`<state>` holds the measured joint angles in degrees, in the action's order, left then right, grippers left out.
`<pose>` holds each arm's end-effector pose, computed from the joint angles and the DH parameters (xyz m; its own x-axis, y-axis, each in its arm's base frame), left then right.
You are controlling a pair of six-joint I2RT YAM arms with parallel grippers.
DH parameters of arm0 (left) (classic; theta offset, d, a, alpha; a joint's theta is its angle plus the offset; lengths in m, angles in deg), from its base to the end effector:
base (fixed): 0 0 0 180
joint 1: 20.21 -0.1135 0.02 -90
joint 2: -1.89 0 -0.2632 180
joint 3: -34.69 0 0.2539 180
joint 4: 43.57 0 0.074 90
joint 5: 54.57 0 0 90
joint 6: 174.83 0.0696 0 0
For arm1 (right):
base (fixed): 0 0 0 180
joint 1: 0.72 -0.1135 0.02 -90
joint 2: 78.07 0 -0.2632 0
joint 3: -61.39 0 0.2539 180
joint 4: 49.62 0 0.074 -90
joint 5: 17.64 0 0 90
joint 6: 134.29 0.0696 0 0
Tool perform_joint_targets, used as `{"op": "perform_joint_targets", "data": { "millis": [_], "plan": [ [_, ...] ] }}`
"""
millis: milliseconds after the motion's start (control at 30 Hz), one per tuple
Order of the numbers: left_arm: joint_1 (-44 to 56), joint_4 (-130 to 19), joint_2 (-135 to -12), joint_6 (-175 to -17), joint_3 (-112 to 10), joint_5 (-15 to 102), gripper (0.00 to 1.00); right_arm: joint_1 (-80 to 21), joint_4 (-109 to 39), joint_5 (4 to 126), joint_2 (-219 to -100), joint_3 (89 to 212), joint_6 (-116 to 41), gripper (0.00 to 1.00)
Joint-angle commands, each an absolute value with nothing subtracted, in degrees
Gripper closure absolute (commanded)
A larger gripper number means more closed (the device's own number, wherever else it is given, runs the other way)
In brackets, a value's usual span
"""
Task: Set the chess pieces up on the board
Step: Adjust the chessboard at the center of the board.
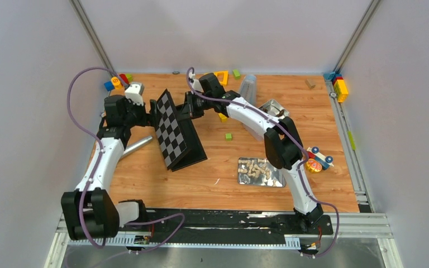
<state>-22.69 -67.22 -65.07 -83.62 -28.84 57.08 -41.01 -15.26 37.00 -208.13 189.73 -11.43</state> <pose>0.2948 -0.0129 0.2774 -0.4486 0.0002 -0.8937 0.2975 0.9430 -0.1491 0.3926 0.3856 0.2303 -0.8571 -0.1465 -0.4940 -0.4989 0.4751 0.7248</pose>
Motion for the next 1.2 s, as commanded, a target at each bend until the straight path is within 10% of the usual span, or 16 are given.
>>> {"op": "perform_joint_targets", "data": {
  "millis": [0,1167],
  "plan": [
    [-24.6,-67.9,-69.9,-95.8,-33.5,60.0,0.0,-42.6,-17.7,34.9,-203.9,191.0,-13.1,1.0],
    [-25.1,-98.5,-76.8,-100.8,-47.9,58.3,0.0,-53.5,-15.9,34.1,-202.4,192.7,-15.2,0.76]
  ]
}}
